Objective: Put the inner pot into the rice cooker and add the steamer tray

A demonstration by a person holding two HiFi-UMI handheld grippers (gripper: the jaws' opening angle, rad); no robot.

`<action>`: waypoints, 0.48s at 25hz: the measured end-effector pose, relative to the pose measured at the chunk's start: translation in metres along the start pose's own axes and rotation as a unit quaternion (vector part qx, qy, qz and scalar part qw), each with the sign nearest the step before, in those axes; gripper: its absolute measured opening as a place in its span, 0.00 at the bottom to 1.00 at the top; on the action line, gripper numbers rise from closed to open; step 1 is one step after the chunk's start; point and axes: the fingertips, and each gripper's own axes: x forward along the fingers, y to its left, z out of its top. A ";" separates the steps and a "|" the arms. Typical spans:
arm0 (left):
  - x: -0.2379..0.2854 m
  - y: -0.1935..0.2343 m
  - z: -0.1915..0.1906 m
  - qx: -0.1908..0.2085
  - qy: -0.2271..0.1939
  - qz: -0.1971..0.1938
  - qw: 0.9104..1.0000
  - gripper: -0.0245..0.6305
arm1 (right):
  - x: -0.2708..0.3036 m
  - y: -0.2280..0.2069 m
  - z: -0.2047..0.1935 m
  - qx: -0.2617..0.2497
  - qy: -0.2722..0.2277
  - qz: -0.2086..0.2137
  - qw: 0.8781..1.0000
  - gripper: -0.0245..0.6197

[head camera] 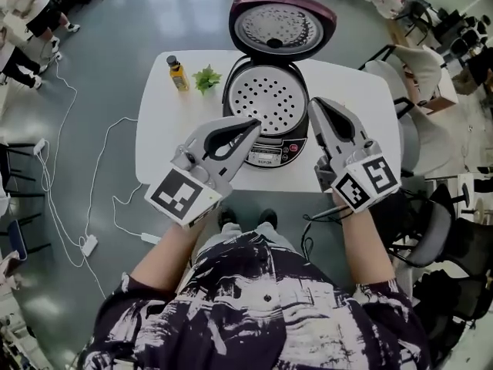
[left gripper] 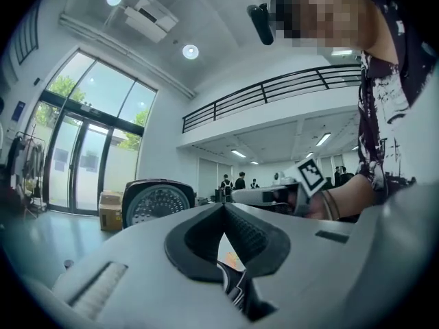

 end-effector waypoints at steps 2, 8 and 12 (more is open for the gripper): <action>0.002 0.009 0.000 0.002 -0.001 0.013 1.000 0.04 | -0.012 0.011 0.003 -0.023 -0.021 -0.014 0.999 0.04; 0.011 0.021 -0.006 0.003 0.001 0.038 0.999 0.04 | -0.021 0.018 -0.013 -0.041 -0.016 -0.008 0.999 0.04; 0.016 0.020 -0.007 0.005 0.002 0.044 0.999 0.04 | -0.021 0.019 -0.014 -0.044 -0.017 -0.001 0.999 0.04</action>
